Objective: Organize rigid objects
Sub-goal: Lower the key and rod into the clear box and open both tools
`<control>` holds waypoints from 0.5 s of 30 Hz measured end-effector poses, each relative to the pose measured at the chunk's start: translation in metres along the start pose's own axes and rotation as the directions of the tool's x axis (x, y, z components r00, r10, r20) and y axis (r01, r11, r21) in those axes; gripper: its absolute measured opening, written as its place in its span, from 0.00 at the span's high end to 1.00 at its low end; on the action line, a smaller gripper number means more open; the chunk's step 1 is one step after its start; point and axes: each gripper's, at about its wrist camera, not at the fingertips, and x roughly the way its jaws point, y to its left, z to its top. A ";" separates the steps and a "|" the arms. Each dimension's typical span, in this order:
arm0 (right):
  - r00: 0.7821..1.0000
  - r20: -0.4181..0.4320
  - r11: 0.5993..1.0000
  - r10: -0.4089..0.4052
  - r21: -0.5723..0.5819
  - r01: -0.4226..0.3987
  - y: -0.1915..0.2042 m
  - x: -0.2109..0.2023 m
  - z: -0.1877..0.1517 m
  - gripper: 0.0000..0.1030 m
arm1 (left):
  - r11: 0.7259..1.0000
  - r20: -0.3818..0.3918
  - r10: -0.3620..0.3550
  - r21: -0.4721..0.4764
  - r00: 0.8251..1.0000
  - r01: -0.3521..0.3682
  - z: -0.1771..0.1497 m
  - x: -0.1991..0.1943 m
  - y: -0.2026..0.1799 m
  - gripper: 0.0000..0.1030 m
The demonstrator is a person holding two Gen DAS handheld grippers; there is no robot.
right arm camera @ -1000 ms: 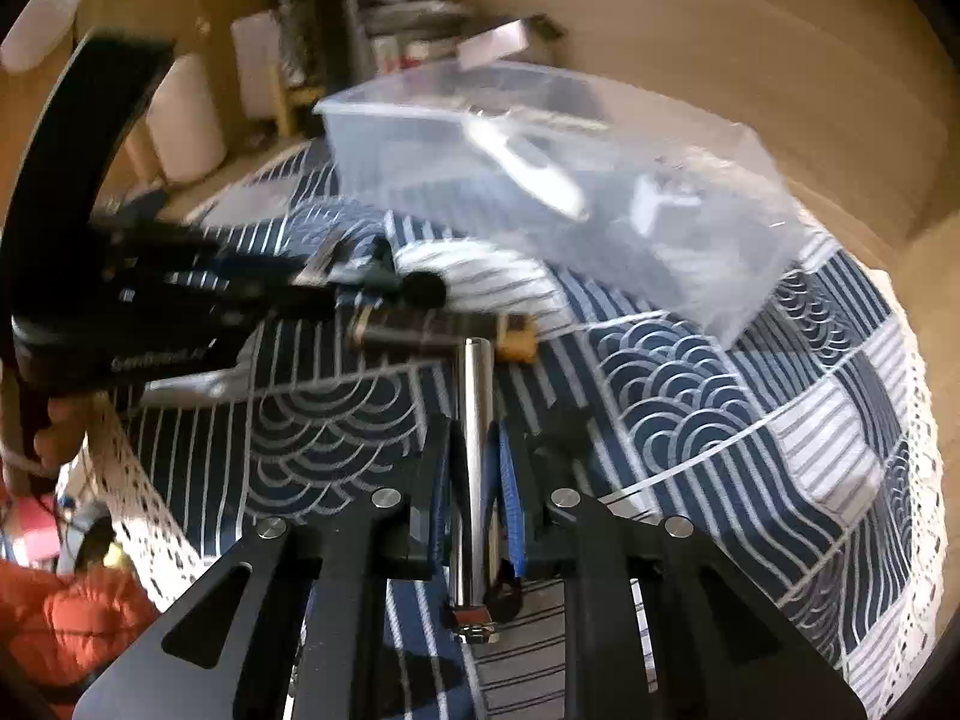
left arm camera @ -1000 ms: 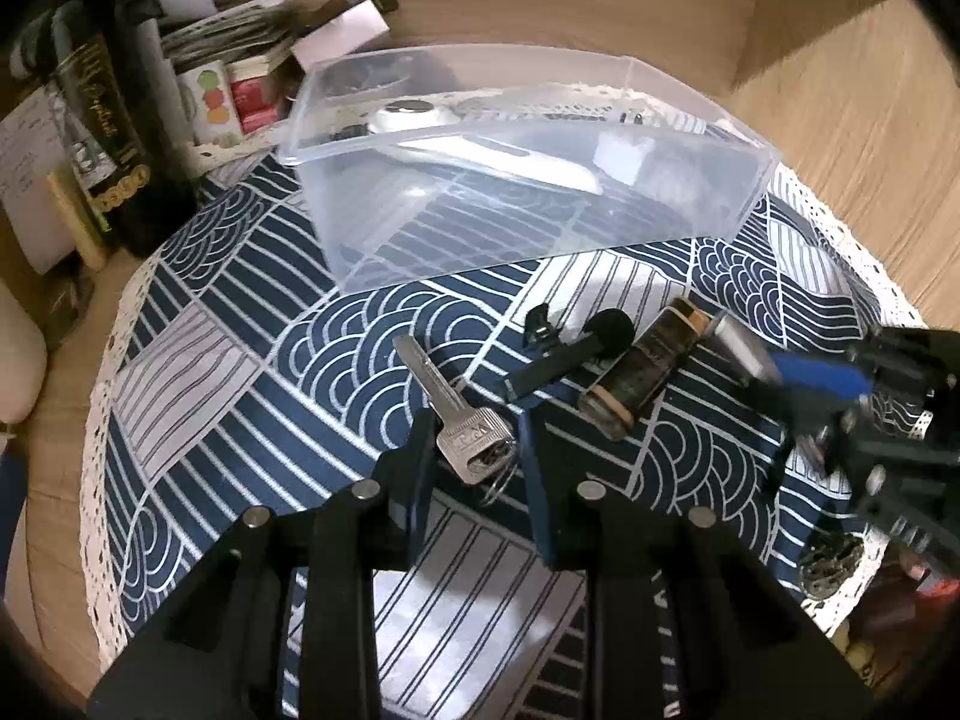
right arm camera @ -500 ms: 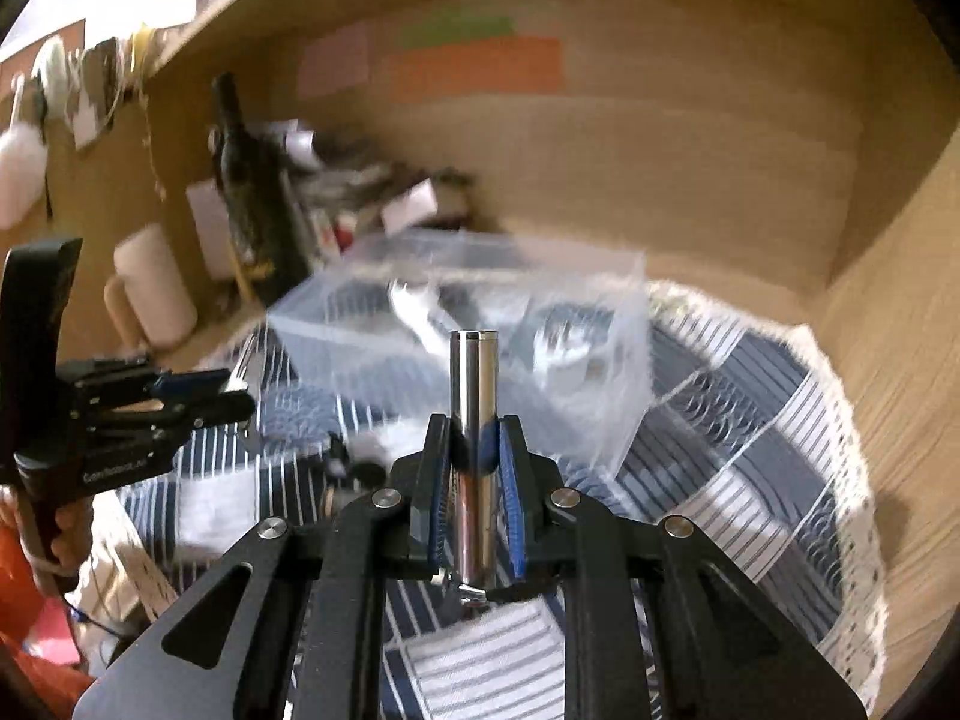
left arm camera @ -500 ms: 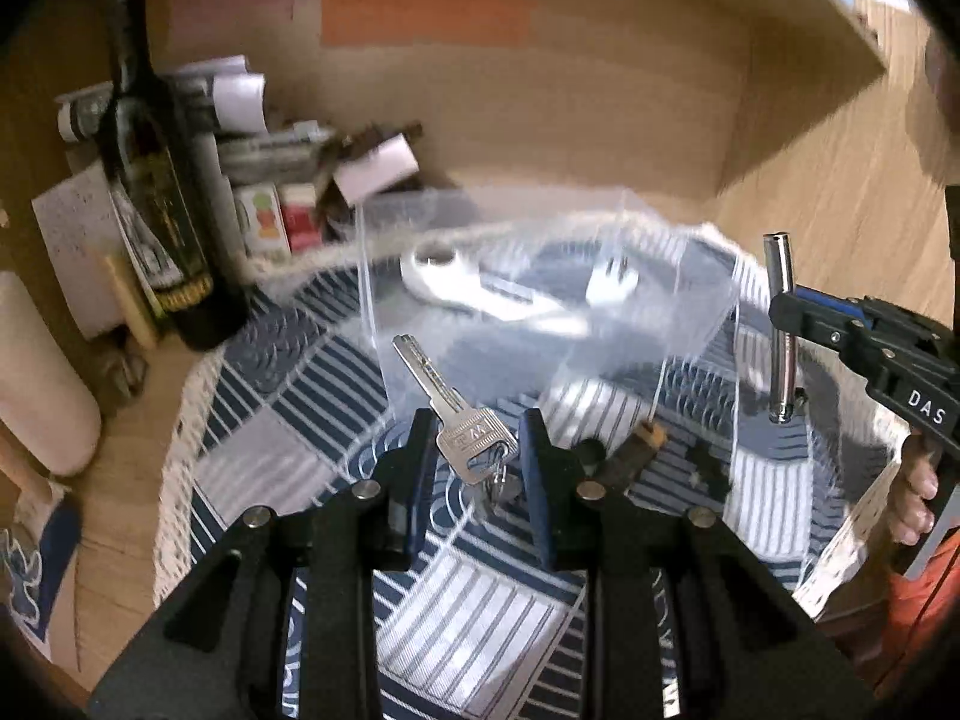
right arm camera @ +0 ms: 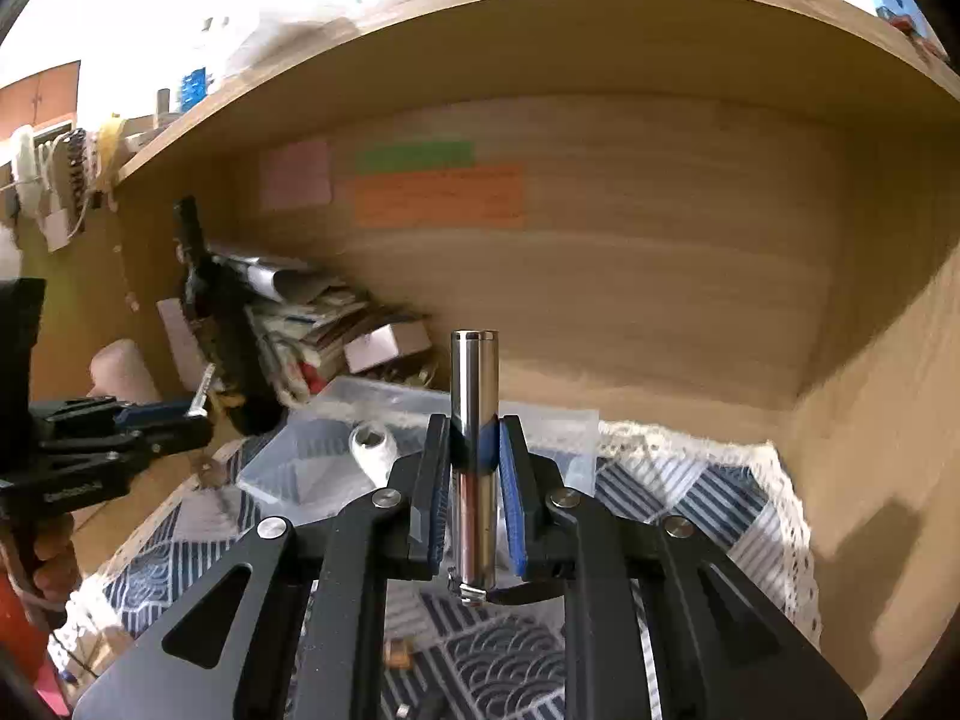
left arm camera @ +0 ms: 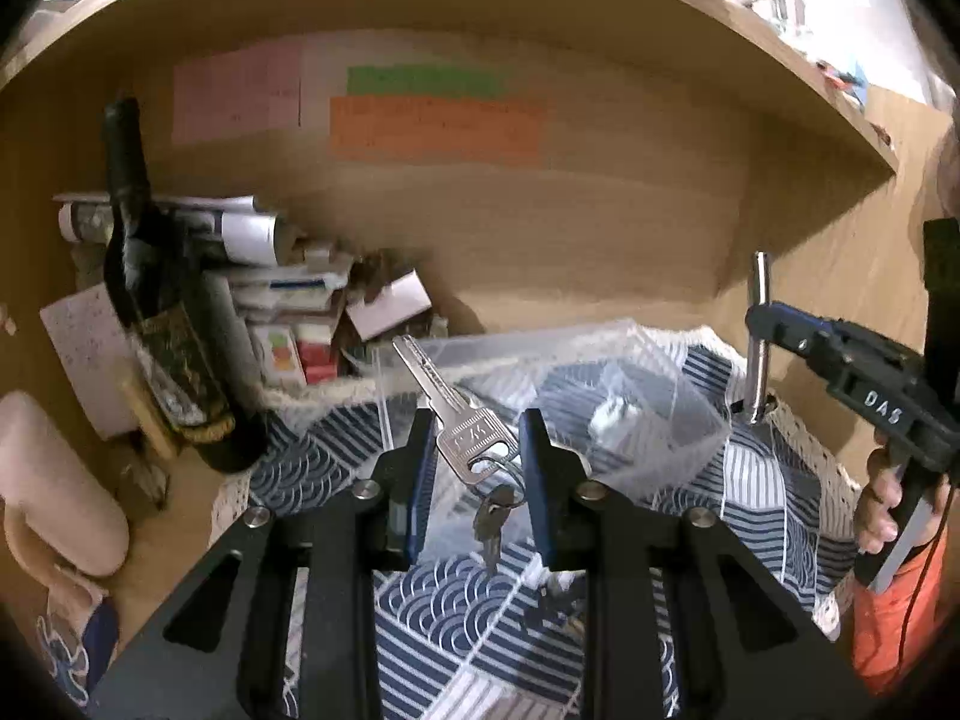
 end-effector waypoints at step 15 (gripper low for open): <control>0.977 -0.212 0.995 -0.032 -0.098 0.011 0.003 0.082 -0.028 0.86 | 0.999 -0.150 -0.029 -0.049 0.988 0.022 -0.001 0.089 0.028 0.74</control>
